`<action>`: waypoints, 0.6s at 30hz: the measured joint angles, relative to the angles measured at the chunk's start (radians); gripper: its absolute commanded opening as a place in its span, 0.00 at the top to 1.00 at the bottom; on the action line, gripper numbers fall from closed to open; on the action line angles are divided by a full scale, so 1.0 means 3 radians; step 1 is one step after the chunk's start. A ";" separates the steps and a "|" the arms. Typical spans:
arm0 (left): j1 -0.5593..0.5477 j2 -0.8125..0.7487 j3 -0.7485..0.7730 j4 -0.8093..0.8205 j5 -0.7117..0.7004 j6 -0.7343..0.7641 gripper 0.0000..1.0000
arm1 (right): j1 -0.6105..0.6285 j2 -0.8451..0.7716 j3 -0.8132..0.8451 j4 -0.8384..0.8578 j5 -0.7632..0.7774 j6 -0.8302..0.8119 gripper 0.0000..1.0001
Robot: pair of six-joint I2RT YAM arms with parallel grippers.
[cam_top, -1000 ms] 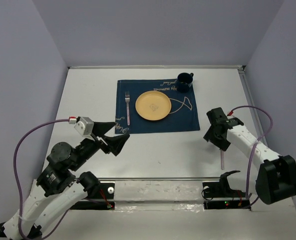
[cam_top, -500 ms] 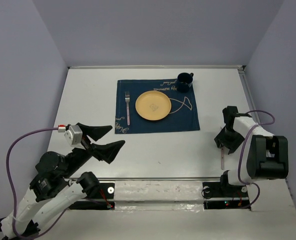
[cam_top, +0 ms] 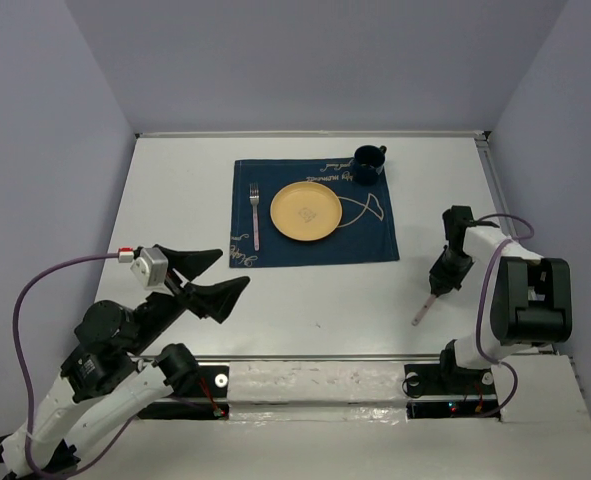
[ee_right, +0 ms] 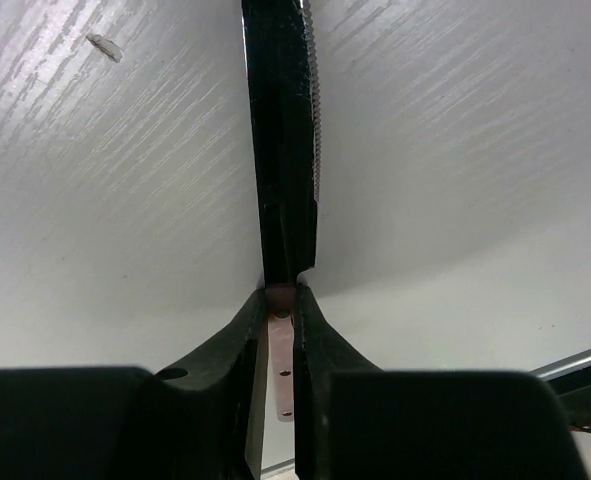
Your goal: Set the dinner table for one person
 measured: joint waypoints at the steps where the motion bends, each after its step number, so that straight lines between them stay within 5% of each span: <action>1: 0.0010 0.0017 0.0000 -0.0001 -0.0003 0.0000 0.01 | 0.0001 0.0000 0.0000 0.0013 0.0000 -0.0015 1.00; 12: 0.0219 0.0387 0.0000 -0.0023 -0.0009 0.0001 0.01 | 0.0161 -0.0010 0.0195 0.0407 0.0356 -0.0278 1.00; 18: 0.0478 0.0741 0.0000 -0.0031 -0.0064 0.0009 0.01 | 0.0732 -0.0415 0.1133 0.0114 0.0444 -0.0580 1.00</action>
